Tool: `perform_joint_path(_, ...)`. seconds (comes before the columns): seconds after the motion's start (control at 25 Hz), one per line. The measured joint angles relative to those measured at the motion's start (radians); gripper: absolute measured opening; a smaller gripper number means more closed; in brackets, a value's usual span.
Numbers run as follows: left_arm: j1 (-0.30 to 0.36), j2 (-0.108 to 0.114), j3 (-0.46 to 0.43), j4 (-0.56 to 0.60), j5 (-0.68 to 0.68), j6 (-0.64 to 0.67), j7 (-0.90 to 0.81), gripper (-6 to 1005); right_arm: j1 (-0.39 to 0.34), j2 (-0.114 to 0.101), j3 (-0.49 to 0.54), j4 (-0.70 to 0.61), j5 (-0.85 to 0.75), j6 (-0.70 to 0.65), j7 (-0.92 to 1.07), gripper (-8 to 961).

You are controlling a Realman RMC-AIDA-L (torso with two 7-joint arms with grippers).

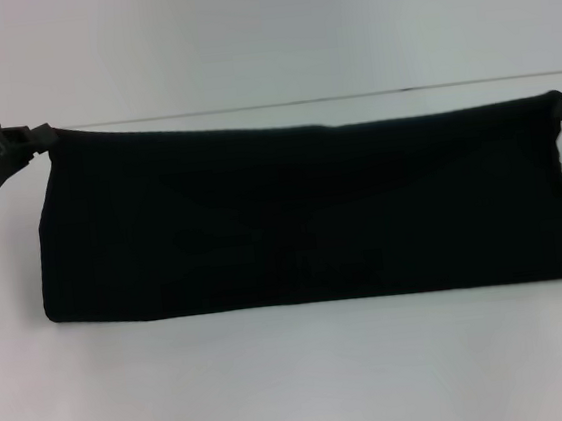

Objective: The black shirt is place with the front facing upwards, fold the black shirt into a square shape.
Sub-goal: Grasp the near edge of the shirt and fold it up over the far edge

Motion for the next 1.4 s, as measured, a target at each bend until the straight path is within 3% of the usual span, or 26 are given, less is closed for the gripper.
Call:
perform_joint_path(0.2,-0.013,-0.013,0.035,-0.001,0.0,-0.093,0.0,3,0.045,0.033,-0.05,0.012,0.0,0.135,0.001,22)
perform_joint_path(0.48,-0.047,-0.024,0.142,-0.014,0.004,-0.248,0.001,2,0.08,0.055,-0.113,0.026,-0.002,0.283,0.002,23)
perform_joint_path(0.92,-0.077,-0.028,0.225,-0.058,0.009,-0.416,-0.01,3,0.119,0.051,-0.226,0.101,-0.004,0.452,0.002,26)
perform_joint_path(1.4,-0.085,-0.029,0.236,-0.062,0.003,-0.478,-0.011,2,0.152,0.045,-0.251,0.103,-0.004,0.476,0.001,29)
